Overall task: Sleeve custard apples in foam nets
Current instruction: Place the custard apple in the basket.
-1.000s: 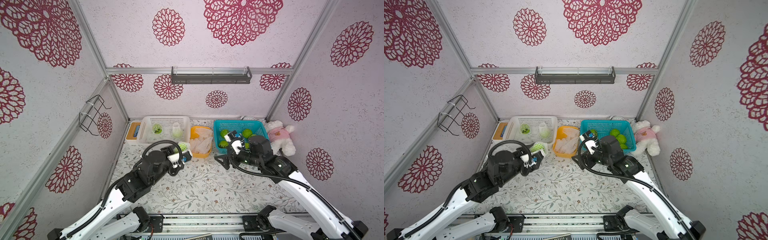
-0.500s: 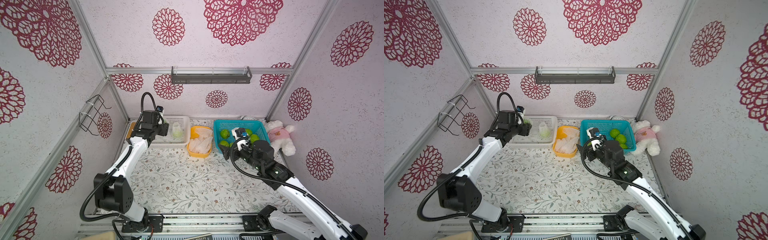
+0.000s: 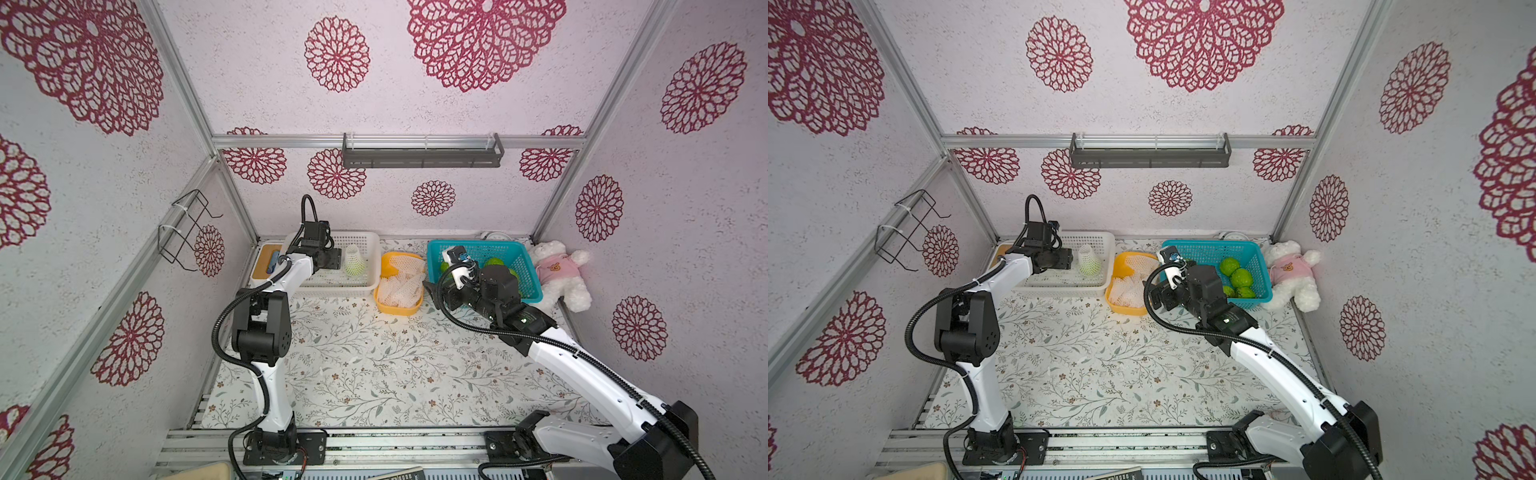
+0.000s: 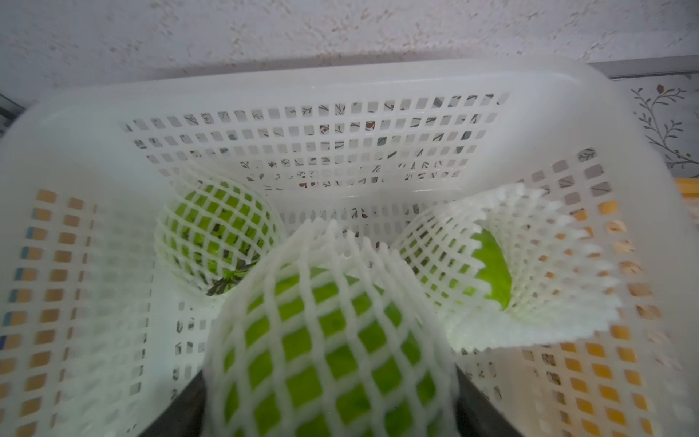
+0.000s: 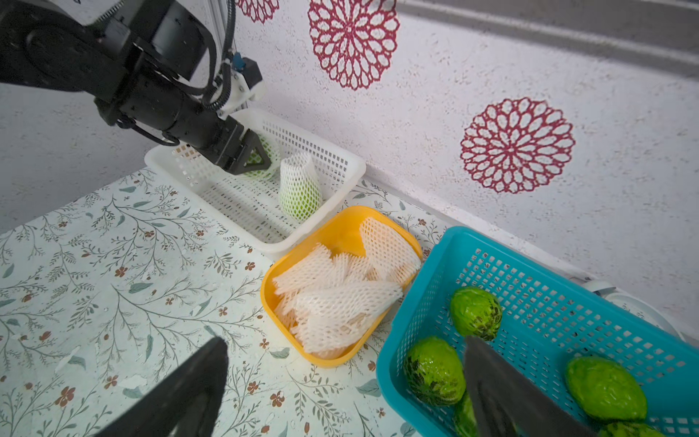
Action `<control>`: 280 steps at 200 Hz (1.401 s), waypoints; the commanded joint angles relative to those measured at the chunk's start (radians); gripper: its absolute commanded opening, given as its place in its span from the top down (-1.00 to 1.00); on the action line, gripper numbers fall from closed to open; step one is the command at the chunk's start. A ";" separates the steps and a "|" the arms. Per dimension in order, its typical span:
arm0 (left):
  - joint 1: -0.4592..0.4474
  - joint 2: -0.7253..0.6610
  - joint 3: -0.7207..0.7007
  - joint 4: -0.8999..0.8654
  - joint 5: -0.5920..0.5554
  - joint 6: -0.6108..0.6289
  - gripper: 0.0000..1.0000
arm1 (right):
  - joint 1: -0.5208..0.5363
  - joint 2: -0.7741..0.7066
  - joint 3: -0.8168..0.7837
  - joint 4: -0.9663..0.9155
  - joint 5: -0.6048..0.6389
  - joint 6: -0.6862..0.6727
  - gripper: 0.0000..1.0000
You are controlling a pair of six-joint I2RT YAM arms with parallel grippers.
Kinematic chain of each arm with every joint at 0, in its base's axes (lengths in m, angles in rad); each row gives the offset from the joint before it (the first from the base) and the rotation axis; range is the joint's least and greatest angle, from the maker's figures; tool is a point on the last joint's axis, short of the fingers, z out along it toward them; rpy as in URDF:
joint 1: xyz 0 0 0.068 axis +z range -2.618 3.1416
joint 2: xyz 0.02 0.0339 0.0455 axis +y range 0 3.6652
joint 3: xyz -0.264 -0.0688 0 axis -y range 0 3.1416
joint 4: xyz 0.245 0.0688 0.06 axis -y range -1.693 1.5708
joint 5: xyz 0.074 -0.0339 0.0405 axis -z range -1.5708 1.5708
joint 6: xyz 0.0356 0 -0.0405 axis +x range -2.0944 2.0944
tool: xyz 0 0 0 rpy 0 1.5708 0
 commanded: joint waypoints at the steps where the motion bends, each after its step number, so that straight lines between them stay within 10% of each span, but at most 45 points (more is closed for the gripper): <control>1: 0.012 0.038 0.038 0.054 0.020 -0.050 0.41 | 0.001 0.007 0.035 0.036 0.008 -0.008 -0.97; 64: 0.011 0.124 0.079 0.102 0.027 -0.079 0.30 | 0.001 0.023 0.052 0.018 0.002 0.008 -0.97; 176: 0.012 0.152 0.067 0.126 0.024 -0.085 -0.64 | 0.002 0.020 0.058 0.010 0.018 0.009 -0.97; 280: 0.013 0.120 0.068 0.110 0.023 -0.074 -0.95 | 0.001 0.009 0.055 0.007 0.011 0.011 -0.97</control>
